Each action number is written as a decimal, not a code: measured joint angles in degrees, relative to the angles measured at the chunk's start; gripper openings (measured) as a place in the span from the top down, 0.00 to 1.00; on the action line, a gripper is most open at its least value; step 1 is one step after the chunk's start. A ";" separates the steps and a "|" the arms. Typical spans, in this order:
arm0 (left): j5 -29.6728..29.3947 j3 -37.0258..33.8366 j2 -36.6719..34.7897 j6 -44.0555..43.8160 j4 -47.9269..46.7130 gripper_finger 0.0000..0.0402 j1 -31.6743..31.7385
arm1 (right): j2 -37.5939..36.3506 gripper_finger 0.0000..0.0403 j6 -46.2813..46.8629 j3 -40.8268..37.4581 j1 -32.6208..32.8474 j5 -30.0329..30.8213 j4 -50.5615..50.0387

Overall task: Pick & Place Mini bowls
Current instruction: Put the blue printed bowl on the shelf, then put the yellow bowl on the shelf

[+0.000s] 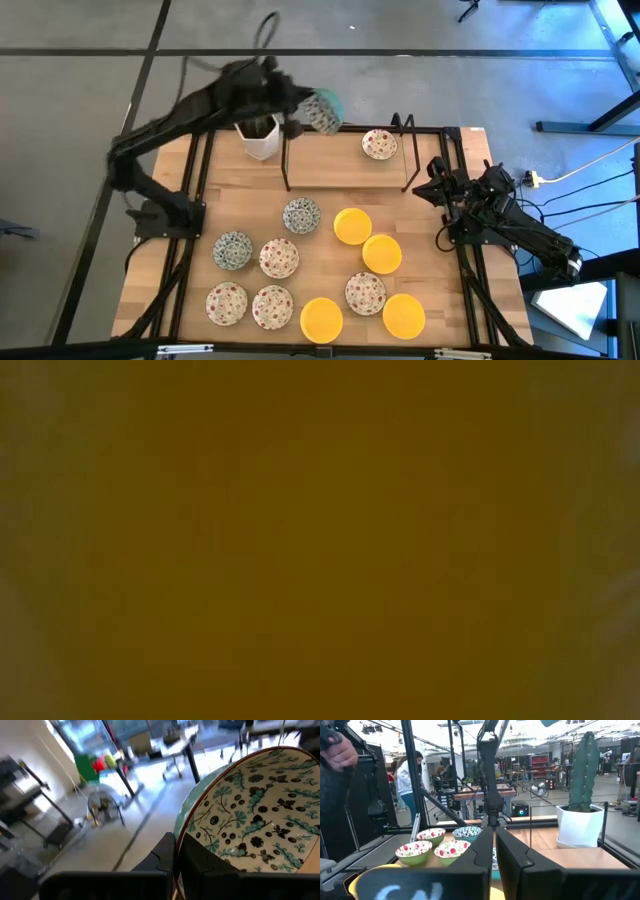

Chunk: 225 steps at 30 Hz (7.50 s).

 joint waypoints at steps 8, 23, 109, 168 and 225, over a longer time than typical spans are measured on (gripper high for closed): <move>7.14 15.04 18.30 -0.48 -15.54 0.99 6.33 | 0.00 0.94 2.85 0.00 0.00 -4.10 -0.22; 11.73 17.57 35.92 -0.80 -25.41 0.99 11.06 | 0.00 0.94 2.66 0.00 -0.02 -4.45 -0.56; 5.22 17.53 43.06 2.28 -35.52 0.69 10.97 | -0.01 0.94 2.15 0.00 0.00 -4.15 -1.63; 29.27 -85.68 -63.04 -19.02 46.92 0.99 13.57 | -0.02 0.94 -0.56 -0.31 6.82 9.39 1.43; 41.18 -96.37 -64.18 -16.14 62.79 0.99 7.13 | 0.13 0.94 1.38 -0.31 7.30 10.04 2.83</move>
